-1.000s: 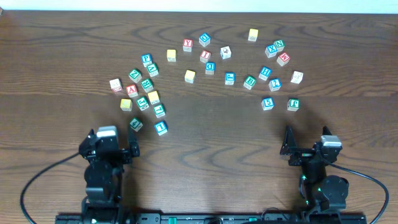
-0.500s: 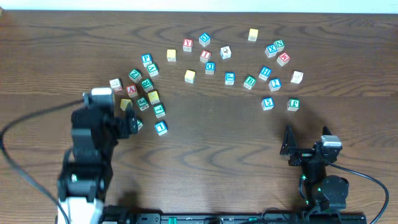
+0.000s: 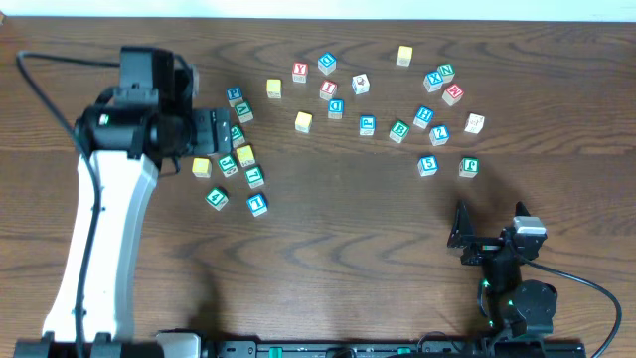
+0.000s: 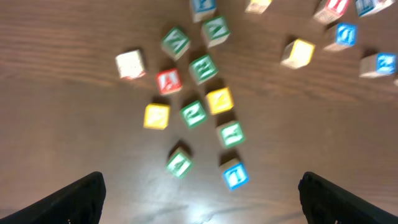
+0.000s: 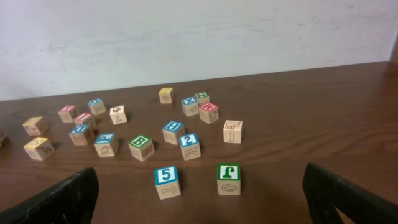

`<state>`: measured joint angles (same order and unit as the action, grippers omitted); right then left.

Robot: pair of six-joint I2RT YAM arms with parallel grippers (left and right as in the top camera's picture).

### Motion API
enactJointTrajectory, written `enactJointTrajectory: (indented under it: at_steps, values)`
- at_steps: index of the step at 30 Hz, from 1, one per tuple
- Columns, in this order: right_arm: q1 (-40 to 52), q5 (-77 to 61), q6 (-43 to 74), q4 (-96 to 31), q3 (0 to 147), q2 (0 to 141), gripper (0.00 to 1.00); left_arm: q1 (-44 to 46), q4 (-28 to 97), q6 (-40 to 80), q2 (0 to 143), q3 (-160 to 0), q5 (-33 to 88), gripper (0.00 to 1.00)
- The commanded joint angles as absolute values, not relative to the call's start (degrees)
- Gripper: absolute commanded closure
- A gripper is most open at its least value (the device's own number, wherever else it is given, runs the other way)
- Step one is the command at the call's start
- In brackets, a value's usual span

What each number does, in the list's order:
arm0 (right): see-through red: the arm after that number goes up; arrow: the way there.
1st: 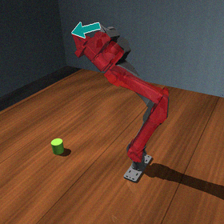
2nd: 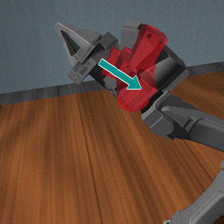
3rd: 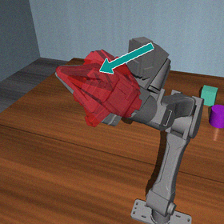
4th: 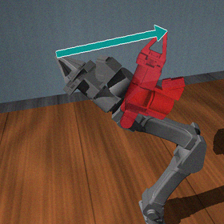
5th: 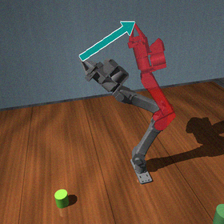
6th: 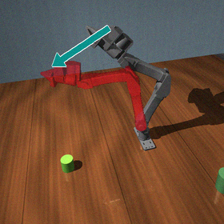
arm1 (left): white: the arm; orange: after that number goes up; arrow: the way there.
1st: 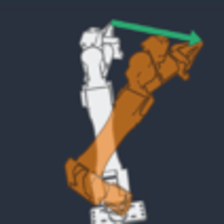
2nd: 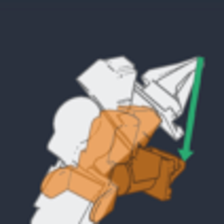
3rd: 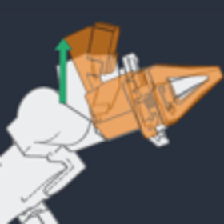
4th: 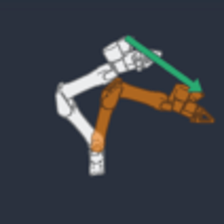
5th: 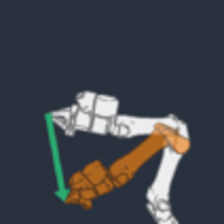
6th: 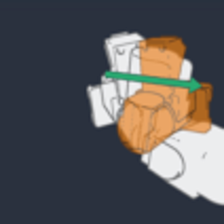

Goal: Spell out AI2
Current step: 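Move the left gripper over the red-faced A block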

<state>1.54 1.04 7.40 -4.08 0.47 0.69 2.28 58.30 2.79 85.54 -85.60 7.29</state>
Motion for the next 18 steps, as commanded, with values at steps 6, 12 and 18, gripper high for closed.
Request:
enactJointTrajectory:
  at_steps: [6, 12, 18]
  values:
    - [0.8, 0.9, 8.1, -4.3, 0.3, 0.4, 0.01, 2.0, 57.7, 2.8, 93.2, -87.1, 4.8, 0.02]
    - [0.8, 0.9, 8.1, -4.3, 0.3, 0.4, 0.01, 1.6, 55.9, 9.0, 98.5, -87.1, 2.5, 0.01]
    - [0.8, 0.9, 8.1, -4.3, 0.3, 0.4, 0.01, -1.3, 52.5, 11.9, 103.7, -87.1, 2.3, 0.08]
